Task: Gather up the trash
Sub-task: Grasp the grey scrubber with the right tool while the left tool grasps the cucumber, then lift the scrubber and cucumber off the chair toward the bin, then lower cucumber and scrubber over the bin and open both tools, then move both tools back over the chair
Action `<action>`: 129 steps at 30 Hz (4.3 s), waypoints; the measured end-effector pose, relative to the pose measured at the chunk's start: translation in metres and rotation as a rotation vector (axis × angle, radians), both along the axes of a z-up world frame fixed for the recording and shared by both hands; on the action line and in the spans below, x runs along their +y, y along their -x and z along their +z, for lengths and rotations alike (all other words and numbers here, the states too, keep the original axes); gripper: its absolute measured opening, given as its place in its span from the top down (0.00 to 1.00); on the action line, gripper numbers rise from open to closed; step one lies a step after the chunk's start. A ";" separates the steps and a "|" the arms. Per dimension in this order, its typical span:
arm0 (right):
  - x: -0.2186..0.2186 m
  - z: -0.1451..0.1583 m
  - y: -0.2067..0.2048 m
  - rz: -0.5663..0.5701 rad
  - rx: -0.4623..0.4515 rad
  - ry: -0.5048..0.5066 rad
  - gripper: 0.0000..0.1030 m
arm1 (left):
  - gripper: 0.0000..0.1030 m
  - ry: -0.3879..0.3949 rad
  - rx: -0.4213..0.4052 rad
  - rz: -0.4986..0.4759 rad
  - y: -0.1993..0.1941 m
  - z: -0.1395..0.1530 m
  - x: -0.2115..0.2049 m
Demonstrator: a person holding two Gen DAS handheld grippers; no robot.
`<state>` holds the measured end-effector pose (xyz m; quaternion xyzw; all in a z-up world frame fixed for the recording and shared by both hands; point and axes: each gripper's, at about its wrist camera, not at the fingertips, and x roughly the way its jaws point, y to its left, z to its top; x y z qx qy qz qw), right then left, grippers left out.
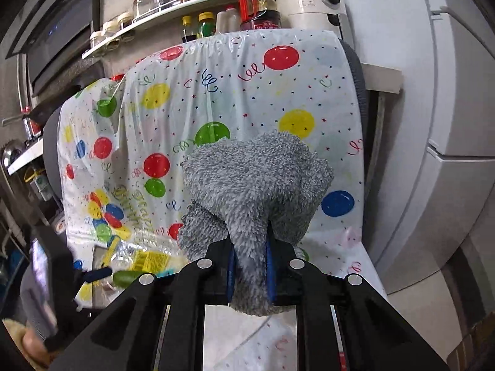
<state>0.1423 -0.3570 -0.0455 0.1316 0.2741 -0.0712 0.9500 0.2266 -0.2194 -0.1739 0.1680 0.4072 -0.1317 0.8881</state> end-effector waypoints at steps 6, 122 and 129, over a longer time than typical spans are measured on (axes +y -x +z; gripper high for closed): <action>0.000 0.003 0.017 -0.017 -0.026 -0.003 0.84 | 0.39 0.042 0.004 0.041 -0.004 -0.004 0.003; -0.125 -0.195 0.370 -0.567 0.413 -0.223 0.41 | 0.28 0.215 0.137 -0.761 0.288 -0.065 -0.246; -0.107 -0.115 0.364 -0.569 0.286 -0.086 0.41 | 0.28 0.212 0.004 -0.636 0.265 -0.019 -0.181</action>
